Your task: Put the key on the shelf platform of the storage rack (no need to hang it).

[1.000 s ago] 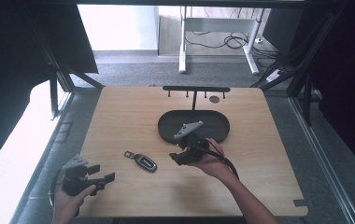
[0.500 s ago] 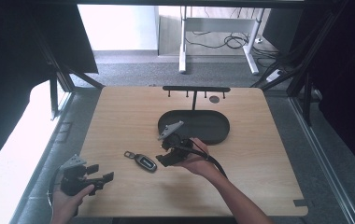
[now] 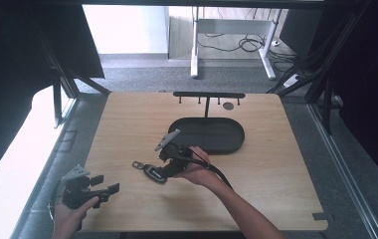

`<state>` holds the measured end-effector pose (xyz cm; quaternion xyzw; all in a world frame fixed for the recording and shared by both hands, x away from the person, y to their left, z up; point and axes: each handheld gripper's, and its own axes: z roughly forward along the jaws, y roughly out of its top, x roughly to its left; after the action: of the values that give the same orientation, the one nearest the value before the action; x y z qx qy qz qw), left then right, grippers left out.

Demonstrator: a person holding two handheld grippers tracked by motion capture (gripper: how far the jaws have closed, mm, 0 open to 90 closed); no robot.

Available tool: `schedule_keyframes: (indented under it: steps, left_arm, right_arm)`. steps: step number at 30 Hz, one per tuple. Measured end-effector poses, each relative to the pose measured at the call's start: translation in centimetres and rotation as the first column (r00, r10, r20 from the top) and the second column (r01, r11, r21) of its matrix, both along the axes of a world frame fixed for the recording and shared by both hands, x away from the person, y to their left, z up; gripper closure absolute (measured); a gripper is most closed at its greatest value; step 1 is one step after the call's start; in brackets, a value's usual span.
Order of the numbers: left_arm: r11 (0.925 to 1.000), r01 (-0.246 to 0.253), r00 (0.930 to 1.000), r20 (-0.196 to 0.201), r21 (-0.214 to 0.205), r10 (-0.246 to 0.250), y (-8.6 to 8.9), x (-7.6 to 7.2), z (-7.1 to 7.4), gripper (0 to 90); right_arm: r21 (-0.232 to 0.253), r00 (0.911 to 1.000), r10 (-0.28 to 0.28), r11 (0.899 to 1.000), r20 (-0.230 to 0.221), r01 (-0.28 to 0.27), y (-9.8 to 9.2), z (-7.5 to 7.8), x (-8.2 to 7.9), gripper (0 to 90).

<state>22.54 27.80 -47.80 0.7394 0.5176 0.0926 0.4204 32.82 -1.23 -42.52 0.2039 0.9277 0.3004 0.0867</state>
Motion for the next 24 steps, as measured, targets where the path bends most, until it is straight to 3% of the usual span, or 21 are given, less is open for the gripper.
schedule_keyframes:
  steps: [17, 24]
  left_arm:
    - [1.0000, -0.006, 1.0000, 0.004, -0.005, 0.006, 0.3, -0.1, 0.1, 22.3]
    - [1.0000, -0.003, 1.0000, 0.004, -0.005, 0.003, 0.3, 0.0, 0.0, 22.3]
  right_arm:
    - [-0.043, 0.9984, 0.053, 0.998, -0.019, -0.053, 3.5, -1.5, 0.2, 37.0]
    - [-0.080, 0.9984, 0.047, 0.996, -0.030, -0.050, 4.7, -2.6, 0.7, 37.0]
